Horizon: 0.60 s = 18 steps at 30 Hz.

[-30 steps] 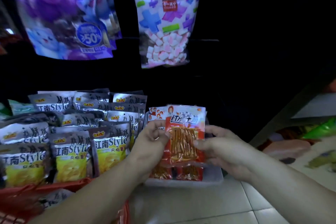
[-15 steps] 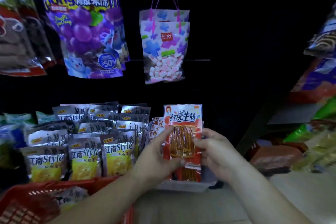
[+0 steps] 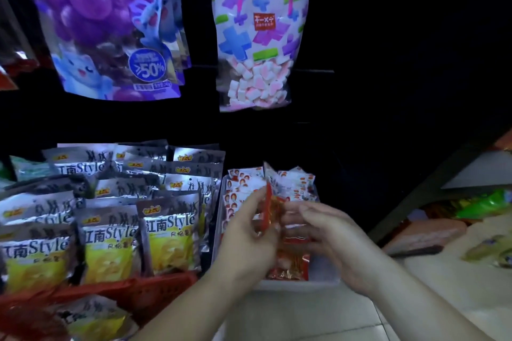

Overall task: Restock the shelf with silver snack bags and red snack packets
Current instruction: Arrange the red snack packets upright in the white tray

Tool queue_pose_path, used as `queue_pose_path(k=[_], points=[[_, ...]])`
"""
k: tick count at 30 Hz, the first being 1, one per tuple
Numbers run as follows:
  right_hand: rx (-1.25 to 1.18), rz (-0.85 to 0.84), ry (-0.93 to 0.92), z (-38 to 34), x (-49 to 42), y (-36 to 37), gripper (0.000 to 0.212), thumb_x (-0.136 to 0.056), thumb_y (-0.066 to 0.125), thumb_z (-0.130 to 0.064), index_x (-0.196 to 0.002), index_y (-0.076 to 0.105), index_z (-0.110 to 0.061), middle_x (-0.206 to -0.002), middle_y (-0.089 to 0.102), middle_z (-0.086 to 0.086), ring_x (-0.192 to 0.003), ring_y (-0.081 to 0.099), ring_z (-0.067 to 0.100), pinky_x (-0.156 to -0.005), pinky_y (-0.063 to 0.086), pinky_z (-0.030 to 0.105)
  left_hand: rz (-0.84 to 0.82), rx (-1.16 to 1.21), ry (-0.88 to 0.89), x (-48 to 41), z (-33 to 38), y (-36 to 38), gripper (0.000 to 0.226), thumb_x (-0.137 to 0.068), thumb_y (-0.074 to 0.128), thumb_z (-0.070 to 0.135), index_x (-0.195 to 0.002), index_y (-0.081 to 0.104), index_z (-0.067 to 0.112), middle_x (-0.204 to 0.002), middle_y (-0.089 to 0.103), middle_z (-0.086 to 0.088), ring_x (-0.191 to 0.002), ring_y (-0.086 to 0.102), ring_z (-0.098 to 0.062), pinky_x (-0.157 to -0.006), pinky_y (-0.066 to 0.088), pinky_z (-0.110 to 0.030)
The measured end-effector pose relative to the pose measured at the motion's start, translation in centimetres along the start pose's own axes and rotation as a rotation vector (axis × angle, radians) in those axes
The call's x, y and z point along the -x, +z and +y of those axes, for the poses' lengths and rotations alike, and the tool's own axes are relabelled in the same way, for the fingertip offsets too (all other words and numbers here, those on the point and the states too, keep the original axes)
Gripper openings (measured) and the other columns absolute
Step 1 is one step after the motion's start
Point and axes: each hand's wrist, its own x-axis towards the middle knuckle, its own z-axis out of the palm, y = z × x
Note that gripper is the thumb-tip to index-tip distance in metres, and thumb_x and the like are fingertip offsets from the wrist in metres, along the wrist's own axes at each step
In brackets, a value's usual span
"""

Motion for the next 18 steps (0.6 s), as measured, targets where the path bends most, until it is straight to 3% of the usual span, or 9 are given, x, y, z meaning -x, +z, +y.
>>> queue_pose_path(k=[2,4,6,7,9,12,15,16,18], points=[[0.093,0.147,-0.057,0.8,-0.4,-0.5,0.021,-0.098,0.068,-0.019,-0.110,0.075,-0.034,-0.114,0.071,0.010,-0.099,0.073,0.023,-0.090,0.061,0.050,0.003,0.093,-0.055,-0.6,-0.3,-1.3,0.065,-0.097,0.063,-0.003,-0.135,0.052,0.049,-0.114,0.072,0.024,-0.097,0.072,0.000,-0.071,0.060,-0.022],[0.086,0.131,-0.057,1.6,-0.7,-0.8,0.046,-0.093,0.073,-0.007,-0.123,0.066,-0.041,-0.113,0.070,0.012,-0.097,0.075,0.027,-0.082,0.063,0.052,-0.013,0.140,-0.086,-1.0,-0.9,-2.4,0.073,-0.096,0.064,-0.001,-0.142,0.045,0.051,-0.123,0.069,0.018,-0.107,0.070,-0.002,-0.080,0.060,-0.024],[0.048,0.062,-0.067,2.0,-1.0,-0.8,0.061,-0.092,0.068,0.007,-0.128,0.061,-0.042,-0.104,0.071,0.020,-0.091,0.074,0.037,-0.075,0.063,0.054,-0.033,0.104,-0.097,-1.3,-1.8,-3.0,0.078,-0.096,0.067,0.004,-0.143,0.039,0.059,-0.140,0.060,0.014,-0.125,0.061,-0.008,-0.100,0.055,-0.036],[0.068,0.051,-0.101,2.1,-1.2,-0.8,0.064,-0.092,0.065,0.010,-0.130,0.061,-0.041,-0.099,0.069,0.022,-0.088,0.073,0.039,-0.070,0.063,0.052,-0.040,0.039,-0.083,-1.3,-2.1,-3.2,0.079,-0.096,0.068,0.008,-0.144,0.036,0.063,-0.148,0.052,0.013,-0.134,0.053,-0.008,-0.108,0.048,-0.037],[0.116,0.074,-0.181,2.0,-1.5,-0.9,0.065,-0.092,0.064,0.012,-0.133,0.061,-0.038,-0.093,0.067,0.020,-0.085,0.072,0.036,-0.065,0.062,0.043,-0.036,-0.069,-0.037,-1.2,-2.5,-3.3,0.082,-0.095,0.071,0.016,-0.143,0.030,0.067,-0.150,0.043,0.013,-0.140,0.041,-0.005,-0.110,0.040,-0.027],[0.216,0.122,-0.250,2.2,-2.1,-0.8,0.062,-0.092,0.067,0.007,-0.126,0.064,-0.045,-0.093,0.068,0.012,-0.087,0.070,0.041,-0.070,0.061,0.056,0.019,-0.107,0.029,-1.3,-2.8,-3.3,0.087,-0.093,0.074,0.020,-0.140,0.023,0.072,-0.142,0.043,0.019,-0.135,0.041,0.000,-0.095,0.042,-0.013],[0.294,0.223,-0.265,2.4,-2.5,-0.8,0.039,-0.092,0.073,-0.008,-0.113,0.072,-0.041,-0.105,0.069,0.005,-0.087,0.071,0.036,-0.063,0.061,0.056,0.022,-0.100,0.063,-1.3,-3.5,-2.9,0.089,-0.094,0.071,0.011,-0.143,0.024,0.069,-0.120,0.059,0.035,-0.100,0.067,0.002,-0.077,0.063,-0.035],[0.266,0.242,-0.242,2.1,-2.5,-0.8,0.030,-0.093,0.074,-0.015,-0.113,0.073,-0.037,-0.111,0.069,0.006,-0.090,0.072,0.032,-0.063,0.063,0.053,0.003,-0.130,0.088,-1.4,-3.9,-2.6,0.088,-0.095,0.069,0.008,-0.144,0.026,0.066,-0.114,0.065,0.032,-0.087,0.072,-0.004,-0.069,0.064,-0.040],[0.082,0.211,-0.145,1.5,-2.6,-0.6,0.025,-0.092,0.075,-0.030,-0.117,0.073,-0.031,-0.115,0.071,0.005,-0.098,0.073,0.024,-0.065,0.064,0.044,-0.023,-0.240,0.179,-1.3,-4.2,-2.0,0.079,-0.096,0.066,0.004,-0.145,0.037,0.058,-0.116,0.069,0.023,-0.087,0.073,-0.007,-0.070,0.064,-0.037]])
